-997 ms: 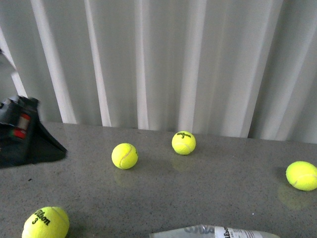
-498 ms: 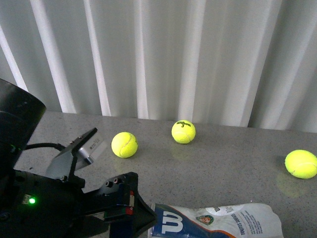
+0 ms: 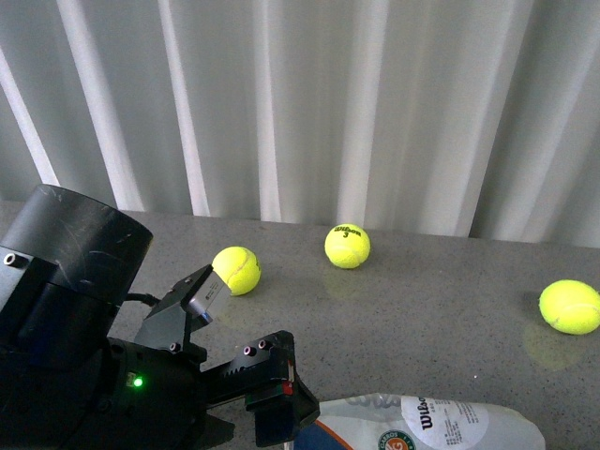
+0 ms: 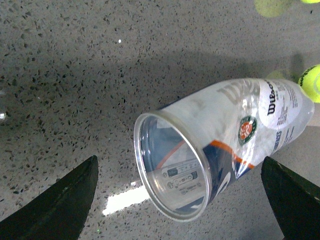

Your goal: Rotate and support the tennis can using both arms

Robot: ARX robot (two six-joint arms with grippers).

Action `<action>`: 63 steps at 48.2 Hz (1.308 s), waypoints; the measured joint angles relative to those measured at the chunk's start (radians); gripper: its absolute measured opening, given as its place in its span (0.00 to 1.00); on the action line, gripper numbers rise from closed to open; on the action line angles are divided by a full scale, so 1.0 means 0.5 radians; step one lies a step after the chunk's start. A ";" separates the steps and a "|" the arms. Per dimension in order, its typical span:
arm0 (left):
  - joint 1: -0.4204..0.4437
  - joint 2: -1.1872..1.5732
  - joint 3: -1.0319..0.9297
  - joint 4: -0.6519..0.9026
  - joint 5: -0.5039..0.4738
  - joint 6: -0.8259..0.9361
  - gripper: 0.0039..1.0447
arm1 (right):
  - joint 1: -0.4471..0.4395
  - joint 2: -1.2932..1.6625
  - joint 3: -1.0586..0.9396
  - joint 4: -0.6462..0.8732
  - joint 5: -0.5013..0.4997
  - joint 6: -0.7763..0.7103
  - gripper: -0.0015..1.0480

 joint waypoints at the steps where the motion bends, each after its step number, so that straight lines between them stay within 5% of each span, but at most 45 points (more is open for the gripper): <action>1: -0.005 0.005 0.003 0.009 0.001 -0.011 0.94 | 0.000 0.000 0.000 0.000 0.001 0.001 0.93; 38: -0.366 0.047 -0.034 0.297 0.023 -0.449 0.94 | 0.000 0.000 0.000 0.000 0.000 0.000 0.93; 63: -0.428 0.115 -0.034 0.293 -0.037 -0.450 0.17 | 0.000 0.000 0.000 0.000 0.000 0.000 0.93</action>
